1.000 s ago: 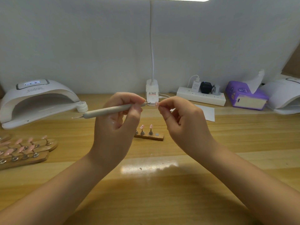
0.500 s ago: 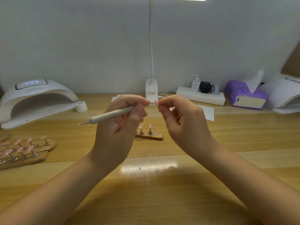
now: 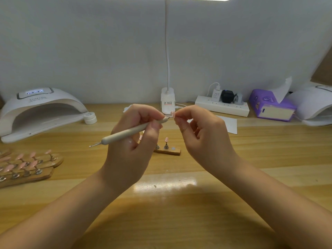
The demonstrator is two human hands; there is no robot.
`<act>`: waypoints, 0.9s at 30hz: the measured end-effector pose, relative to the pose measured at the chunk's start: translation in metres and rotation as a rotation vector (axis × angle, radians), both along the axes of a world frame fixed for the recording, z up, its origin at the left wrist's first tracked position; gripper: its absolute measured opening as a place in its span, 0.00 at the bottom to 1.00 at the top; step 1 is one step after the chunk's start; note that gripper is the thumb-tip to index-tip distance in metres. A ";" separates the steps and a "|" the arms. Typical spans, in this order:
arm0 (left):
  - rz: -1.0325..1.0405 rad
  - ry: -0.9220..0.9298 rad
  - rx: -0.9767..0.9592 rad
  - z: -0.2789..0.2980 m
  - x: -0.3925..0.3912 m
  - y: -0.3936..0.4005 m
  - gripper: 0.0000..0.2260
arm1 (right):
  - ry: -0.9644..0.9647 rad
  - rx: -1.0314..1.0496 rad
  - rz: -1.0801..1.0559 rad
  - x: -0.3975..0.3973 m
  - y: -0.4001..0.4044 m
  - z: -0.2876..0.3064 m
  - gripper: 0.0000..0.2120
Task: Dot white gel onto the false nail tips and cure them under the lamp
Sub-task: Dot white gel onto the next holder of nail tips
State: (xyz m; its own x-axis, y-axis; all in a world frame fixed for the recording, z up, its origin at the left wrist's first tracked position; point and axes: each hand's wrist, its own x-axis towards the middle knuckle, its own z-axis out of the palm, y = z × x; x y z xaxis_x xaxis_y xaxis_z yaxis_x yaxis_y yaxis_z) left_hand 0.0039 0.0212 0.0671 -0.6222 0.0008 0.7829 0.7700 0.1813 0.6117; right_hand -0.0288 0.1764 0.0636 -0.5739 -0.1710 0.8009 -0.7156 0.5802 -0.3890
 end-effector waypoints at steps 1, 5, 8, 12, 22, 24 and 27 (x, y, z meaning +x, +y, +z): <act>-0.002 -0.001 -0.001 0.000 0.000 0.000 0.05 | 0.000 -0.001 0.001 0.000 0.000 0.000 0.04; 0.000 -0.010 -0.008 0.000 -0.001 0.000 0.05 | -0.002 -0.001 0.003 0.000 -0.001 0.000 0.05; 0.008 -0.010 -0.013 0.000 -0.001 0.001 0.05 | 0.000 0.002 0.005 0.001 -0.001 0.000 0.05; 0.031 -0.010 -0.013 0.000 0.000 0.000 0.05 | 0.004 0.002 0.007 0.001 0.000 0.001 0.05; 0.032 0.039 0.018 0.003 -0.002 -0.001 0.03 | 0.013 -0.007 0.013 0.000 0.000 0.001 0.04; 0.024 0.023 0.033 0.003 -0.002 -0.001 0.03 | 0.013 -0.008 0.013 0.000 -0.001 0.001 0.05; 0.008 -0.020 0.075 0.002 -0.004 -0.001 0.04 | 0.009 -0.011 0.015 0.000 -0.001 0.000 0.05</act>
State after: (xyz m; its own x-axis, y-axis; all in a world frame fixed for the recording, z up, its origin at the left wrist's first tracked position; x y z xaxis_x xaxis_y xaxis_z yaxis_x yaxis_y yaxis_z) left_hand 0.0004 0.0206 0.0687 -0.6371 -0.0631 0.7682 0.7564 0.1405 0.6389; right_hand -0.0288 0.1756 0.0638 -0.5639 -0.1705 0.8080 -0.7278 0.5651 -0.3886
